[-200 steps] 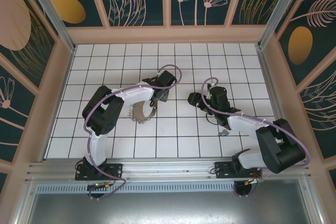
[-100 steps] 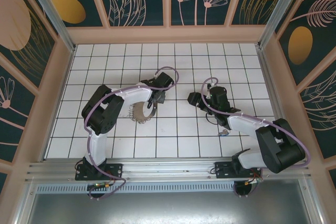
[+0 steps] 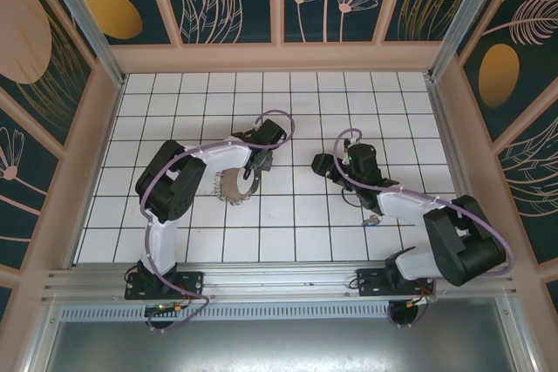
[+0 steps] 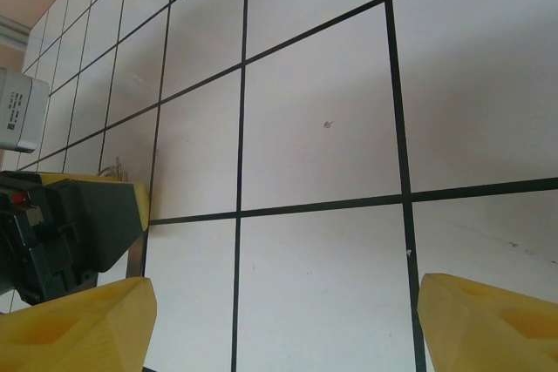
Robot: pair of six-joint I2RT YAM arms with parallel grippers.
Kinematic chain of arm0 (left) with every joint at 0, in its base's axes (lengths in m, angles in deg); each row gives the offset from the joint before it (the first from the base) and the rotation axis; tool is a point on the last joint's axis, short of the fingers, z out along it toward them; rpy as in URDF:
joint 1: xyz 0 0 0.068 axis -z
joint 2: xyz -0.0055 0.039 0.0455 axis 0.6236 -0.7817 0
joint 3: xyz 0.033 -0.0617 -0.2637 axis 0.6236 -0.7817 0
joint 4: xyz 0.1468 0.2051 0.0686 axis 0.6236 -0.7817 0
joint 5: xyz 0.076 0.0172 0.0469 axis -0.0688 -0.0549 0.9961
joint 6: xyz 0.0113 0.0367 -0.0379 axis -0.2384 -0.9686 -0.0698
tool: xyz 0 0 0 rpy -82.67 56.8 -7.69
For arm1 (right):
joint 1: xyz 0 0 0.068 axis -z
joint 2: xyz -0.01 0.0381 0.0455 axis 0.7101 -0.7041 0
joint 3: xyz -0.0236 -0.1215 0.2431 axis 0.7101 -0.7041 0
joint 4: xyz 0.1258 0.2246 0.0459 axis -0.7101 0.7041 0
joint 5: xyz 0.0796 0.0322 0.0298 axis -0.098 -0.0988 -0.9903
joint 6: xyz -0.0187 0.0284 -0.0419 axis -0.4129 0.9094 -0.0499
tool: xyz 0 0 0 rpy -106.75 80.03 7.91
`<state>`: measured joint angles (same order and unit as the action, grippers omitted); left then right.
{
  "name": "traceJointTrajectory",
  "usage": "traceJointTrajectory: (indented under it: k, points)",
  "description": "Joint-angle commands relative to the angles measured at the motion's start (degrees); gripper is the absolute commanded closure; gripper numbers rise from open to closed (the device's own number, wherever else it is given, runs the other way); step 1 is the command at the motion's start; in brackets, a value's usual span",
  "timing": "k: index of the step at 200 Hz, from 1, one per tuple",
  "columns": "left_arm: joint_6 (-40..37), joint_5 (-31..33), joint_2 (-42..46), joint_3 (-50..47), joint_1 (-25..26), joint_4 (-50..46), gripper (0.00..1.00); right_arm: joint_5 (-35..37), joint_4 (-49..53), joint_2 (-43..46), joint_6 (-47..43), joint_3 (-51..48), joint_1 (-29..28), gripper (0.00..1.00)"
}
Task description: Put the keys on the keyring
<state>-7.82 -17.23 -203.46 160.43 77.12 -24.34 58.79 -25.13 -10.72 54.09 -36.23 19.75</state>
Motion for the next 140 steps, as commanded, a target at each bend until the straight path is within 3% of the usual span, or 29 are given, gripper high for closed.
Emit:
traceJointTrajectory:
  k: [1,140]
  points:
    - [-0.7,1.8,-1.6,-0.9,-0.7,0.6,0.63,-0.4,-1.3,-0.4,0.9,-0.7,-0.3,0.21]
    - [-1.0,4.6,-1.4,-1.7,-1.4,0.7,0.76,-0.6,-1.8,-0.8,1.1,-0.8,-0.3,0.21]
